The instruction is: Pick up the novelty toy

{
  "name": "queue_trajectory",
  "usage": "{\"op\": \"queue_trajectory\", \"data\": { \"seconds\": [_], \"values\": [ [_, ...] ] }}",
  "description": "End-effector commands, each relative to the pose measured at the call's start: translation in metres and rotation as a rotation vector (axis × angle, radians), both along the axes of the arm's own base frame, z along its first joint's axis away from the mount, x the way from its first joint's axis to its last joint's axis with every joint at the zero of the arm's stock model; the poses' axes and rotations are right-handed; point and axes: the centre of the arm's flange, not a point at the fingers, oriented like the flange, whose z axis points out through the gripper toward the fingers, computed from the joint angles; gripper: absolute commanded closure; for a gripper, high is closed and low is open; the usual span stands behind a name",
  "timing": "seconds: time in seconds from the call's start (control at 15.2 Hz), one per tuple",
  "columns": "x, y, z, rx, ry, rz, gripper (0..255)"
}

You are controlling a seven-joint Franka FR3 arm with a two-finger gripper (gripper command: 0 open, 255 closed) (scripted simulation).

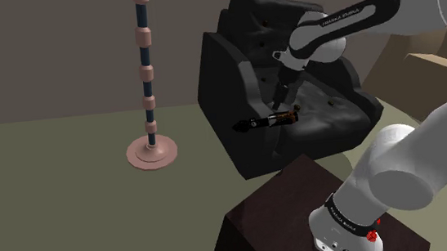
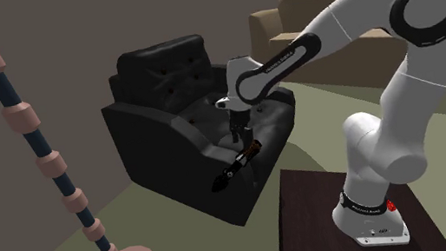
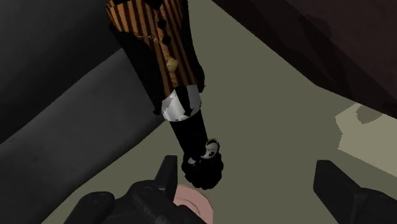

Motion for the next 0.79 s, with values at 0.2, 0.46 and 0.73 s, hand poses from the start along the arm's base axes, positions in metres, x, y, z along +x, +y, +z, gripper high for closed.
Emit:
{"op": "queue_trajectory", "data": {
  "seconds": [0.2, 0.46, 0.73],
  "values": [
    [0.032, -0.012, -0.059, 0.052, -0.013, 0.133, 0],
    [0.046, -0.015, -0.088, 0.073, -0.017, 0.185, 0],
    [0.046, -0.015, -0.109, 0.073, -0.017, 0.185, 0]
  ]
}}
